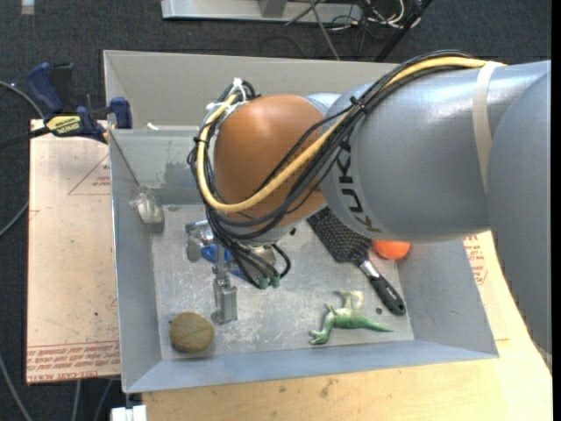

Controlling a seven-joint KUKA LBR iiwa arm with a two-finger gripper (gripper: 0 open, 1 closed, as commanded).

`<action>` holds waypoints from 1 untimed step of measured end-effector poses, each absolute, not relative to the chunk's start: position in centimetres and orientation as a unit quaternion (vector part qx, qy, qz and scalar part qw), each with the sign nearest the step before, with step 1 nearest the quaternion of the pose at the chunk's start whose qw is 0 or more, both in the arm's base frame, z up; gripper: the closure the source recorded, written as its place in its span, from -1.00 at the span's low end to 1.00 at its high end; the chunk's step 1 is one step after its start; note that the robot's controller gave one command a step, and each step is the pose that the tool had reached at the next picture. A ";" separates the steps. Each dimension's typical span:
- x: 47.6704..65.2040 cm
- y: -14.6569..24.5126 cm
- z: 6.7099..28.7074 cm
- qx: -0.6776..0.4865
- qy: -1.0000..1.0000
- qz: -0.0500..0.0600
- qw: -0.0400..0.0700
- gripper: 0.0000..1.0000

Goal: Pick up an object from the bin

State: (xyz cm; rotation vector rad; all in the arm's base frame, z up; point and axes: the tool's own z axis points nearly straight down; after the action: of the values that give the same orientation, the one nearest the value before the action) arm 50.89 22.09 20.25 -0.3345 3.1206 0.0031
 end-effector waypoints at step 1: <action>49.9 23.1 20.5 -0.150 0.989 0.000 0.000 -1.00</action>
Offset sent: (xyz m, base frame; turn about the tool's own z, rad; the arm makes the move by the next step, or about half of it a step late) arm -0.0046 0.0271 -0.0529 -0.3033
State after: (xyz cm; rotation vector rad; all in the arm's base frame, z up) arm 49.92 23.13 20.49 -0.4716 3.1057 0.0008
